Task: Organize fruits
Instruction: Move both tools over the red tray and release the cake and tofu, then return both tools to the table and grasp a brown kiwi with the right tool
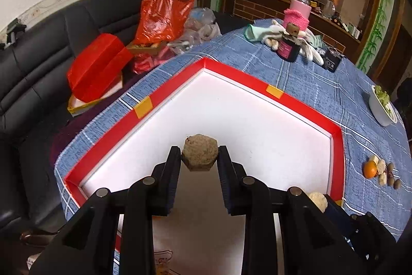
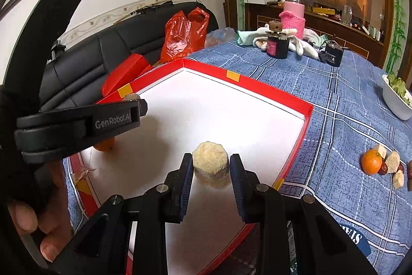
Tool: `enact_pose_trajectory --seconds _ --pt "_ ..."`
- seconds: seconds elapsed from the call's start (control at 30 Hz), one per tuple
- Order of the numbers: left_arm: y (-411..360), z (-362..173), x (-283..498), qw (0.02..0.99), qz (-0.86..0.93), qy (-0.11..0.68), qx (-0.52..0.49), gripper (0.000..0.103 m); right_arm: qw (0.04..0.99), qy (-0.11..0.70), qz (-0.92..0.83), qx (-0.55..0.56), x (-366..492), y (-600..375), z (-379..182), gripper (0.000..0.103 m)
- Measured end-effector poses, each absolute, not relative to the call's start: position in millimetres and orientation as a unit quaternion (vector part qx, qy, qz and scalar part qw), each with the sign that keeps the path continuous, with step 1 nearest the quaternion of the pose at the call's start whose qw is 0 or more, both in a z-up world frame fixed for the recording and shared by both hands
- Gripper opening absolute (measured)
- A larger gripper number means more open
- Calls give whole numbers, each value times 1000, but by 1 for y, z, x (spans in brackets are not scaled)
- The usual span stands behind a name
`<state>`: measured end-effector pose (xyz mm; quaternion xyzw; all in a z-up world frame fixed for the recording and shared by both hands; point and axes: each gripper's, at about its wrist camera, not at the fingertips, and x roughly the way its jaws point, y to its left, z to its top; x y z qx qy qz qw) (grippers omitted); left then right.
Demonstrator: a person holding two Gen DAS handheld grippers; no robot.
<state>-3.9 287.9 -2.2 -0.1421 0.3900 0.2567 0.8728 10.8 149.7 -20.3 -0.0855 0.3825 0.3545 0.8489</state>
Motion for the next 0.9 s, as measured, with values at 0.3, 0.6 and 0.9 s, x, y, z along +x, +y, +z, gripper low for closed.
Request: enact_pose_trajectory --seconds 0.3,0.6,0.9 --pt "285 13 -10 882 282 356 -124 61 860 362 350 -81 6 143 -10 46" --pt "275 27 -18 892 286 334 -104 66 875 343 334 -71 2 125 2 56" --pt "255 39 -19 901 275 324 -93 66 883 332 325 -61 -5 95 11 58"
